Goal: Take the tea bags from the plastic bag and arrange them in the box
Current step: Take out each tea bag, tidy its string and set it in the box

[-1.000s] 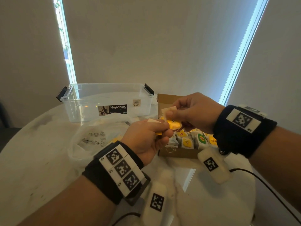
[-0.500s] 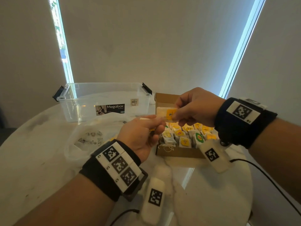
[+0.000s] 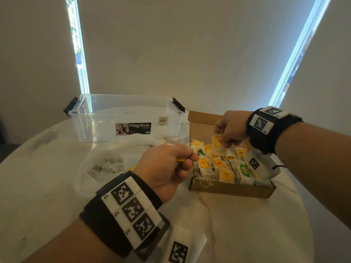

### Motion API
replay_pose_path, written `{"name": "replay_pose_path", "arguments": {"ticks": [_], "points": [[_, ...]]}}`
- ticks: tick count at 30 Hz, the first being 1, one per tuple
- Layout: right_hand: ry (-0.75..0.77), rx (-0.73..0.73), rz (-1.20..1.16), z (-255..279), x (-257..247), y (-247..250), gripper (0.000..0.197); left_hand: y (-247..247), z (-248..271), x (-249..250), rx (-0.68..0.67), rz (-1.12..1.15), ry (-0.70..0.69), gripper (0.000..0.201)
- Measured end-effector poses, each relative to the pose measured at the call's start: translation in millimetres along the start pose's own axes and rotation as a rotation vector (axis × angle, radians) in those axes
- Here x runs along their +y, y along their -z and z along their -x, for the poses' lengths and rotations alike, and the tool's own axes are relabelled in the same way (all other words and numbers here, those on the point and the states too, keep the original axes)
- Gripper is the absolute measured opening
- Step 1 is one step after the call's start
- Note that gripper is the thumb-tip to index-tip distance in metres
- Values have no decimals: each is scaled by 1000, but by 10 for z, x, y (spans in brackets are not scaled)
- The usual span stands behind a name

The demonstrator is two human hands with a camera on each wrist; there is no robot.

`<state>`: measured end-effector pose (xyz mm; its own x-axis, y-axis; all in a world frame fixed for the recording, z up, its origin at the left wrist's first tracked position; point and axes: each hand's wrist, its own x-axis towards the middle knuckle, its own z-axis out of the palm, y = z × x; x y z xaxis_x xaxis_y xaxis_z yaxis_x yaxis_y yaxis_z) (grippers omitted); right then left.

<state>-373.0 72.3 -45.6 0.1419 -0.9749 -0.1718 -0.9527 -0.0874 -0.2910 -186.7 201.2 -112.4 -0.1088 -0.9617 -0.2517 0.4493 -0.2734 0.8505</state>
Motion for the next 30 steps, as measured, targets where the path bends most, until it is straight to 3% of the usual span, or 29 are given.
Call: {"name": "replay_pose_path", "arguments": {"ticks": [8,12,17,20,24,27,30], "points": [[-28,-24,52,-289,-79,-165,13,-42,11,-10,-149,383,144,36],[-32,-45,48,-283,-121,-189,18,-44,5,-7,-184,449,157,35],[-53,129,38,-105,-188,-15,12,-43,-33,-17,-241,416,179,33],[46,210,-95,150,-284,98,8,-55,-45,-15,-265,433,191,35],[245,-44,-302,652,-398,62,10,-75,-38,-31,-275,534,184,51],[405,-78,-174,879,-392,-23,20,-89,-16,-54,-291,617,160,56],[443,-35,-98,948,-327,-81,28,-124,-5,-70,-267,640,135,52]]}}
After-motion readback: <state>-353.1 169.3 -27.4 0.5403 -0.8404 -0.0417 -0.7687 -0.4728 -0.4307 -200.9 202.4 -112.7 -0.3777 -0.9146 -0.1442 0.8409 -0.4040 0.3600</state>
